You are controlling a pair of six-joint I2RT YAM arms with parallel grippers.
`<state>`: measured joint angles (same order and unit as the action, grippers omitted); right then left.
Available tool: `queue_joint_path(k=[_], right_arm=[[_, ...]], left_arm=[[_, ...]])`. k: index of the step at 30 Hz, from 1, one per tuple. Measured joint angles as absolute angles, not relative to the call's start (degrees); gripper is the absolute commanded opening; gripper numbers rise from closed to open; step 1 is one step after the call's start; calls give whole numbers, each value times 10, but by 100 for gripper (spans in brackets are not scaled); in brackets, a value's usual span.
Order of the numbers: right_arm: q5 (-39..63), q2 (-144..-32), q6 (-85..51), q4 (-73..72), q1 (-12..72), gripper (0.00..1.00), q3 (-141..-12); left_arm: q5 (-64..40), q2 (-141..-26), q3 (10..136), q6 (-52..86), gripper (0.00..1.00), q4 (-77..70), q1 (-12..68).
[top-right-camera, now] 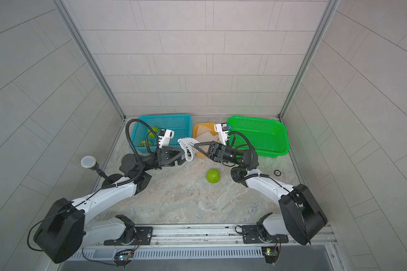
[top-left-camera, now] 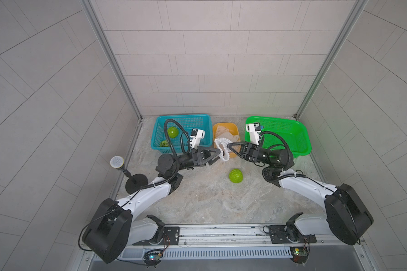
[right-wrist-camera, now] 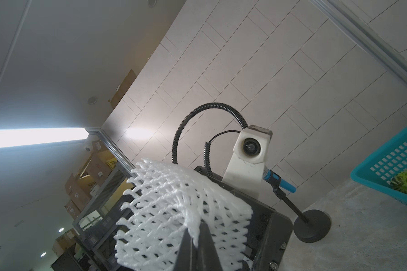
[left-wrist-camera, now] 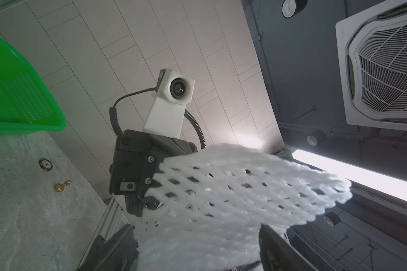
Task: Sleeve custard apples in foam nets
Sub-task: Open the foam net.
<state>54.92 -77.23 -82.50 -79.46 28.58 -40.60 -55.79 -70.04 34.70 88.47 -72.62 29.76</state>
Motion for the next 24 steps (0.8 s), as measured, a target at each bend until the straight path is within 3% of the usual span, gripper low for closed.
queue_joint_path(k=[4,21,24], right_arm=[[550,-780,-825,-794,281,1,-406],[566,-757,-823,-793,260,1,-364],[573,-744,-821,-793,260,1,-353]], left_arm=[[-562,-699,347,886,68,-726,298],[-556,-675,340,888,67,-726,260],[-554,-675,331,888,61,-726,256]])
